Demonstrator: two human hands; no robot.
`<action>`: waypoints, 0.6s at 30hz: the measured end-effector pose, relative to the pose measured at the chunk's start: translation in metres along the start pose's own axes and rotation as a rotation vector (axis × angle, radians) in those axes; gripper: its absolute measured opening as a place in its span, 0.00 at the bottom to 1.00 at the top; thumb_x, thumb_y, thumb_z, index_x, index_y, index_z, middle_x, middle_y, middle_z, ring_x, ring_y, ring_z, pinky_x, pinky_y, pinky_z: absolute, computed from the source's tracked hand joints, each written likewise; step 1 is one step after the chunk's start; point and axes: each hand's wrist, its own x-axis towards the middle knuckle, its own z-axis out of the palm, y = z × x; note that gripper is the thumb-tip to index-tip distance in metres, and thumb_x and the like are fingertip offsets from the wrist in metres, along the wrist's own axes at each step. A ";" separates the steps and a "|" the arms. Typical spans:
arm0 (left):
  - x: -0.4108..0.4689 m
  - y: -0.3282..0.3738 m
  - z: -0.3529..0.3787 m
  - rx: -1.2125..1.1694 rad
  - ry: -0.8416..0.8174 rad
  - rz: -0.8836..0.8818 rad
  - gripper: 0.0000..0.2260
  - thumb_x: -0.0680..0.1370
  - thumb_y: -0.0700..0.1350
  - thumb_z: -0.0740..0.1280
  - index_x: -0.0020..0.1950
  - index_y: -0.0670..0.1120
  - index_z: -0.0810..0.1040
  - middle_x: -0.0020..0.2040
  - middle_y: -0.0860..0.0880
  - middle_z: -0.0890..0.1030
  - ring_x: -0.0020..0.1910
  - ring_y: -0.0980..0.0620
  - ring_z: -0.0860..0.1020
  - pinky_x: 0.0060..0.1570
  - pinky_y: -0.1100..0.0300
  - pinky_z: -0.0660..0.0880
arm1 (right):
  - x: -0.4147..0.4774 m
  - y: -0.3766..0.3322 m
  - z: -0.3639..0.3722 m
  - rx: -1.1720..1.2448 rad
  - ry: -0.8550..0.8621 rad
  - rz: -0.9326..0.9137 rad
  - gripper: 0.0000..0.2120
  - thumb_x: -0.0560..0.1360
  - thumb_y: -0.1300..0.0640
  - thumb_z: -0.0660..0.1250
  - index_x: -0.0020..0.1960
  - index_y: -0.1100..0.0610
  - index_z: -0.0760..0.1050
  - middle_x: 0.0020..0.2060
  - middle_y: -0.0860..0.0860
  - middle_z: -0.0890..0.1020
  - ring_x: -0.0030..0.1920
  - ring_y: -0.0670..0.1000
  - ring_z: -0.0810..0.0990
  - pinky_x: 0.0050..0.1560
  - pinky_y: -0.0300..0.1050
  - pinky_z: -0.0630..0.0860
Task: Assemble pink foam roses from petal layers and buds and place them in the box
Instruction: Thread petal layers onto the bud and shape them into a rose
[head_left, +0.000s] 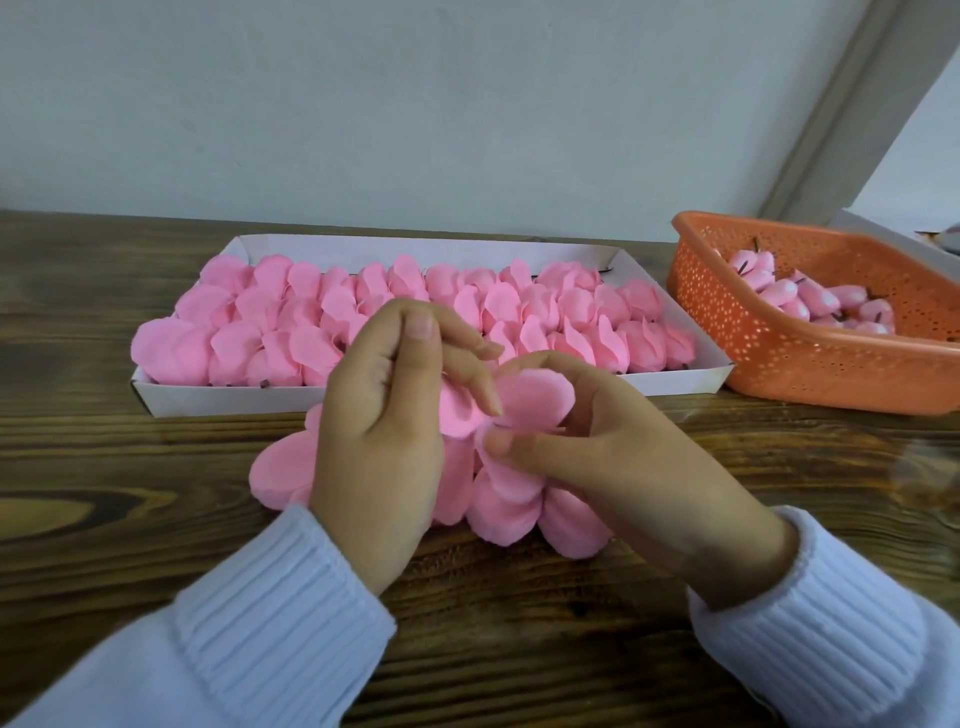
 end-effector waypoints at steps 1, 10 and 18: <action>0.000 0.000 0.000 0.010 -0.008 -0.002 0.13 0.83 0.43 0.52 0.43 0.47 0.73 0.31 0.53 0.80 0.43 0.58 0.82 0.51 0.67 0.74 | 0.000 0.000 0.002 -0.022 0.003 -0.014 0.17 0.69 0.62 0.74 0.57 0.58 0.77 0.45 0.53 0.84 0.47 0.50 0.83 0.49 0.44 0.79; -0.003 0.000 0.003 0.029 -0.067 -0.013 0.13 0.83 0.45 0.52 0.47 0.48 0.75 0.38 0.56 0.85 0.53 0.60 0.81 0.55 0.72 0.70 | -0.001 0.003 0.007 -0.138 0.133 -0.102 0.21 0.65 0.63 0.78 0.54 0.54 0.74 0.42 0.47 0.81 0.44 0.44 0.79 0.44 0.40 0.78; -0.002 0.004 0.002 0.063 -0.152 0.011 0.14 0.83 0.45 0.51 0.59 0.53 0.75 0.57 0.59 0.82 0.65 0.61 0.74 0.64 0.69 0.65 | -0.001 0.003 0.011 -0.237 0.135 -0.198 0.15 0.64 0.56 0.78 0.48 0.51 0.78 0.37 0.38 0.79 0.41 0.37 0.77 0.47 0.33 0.71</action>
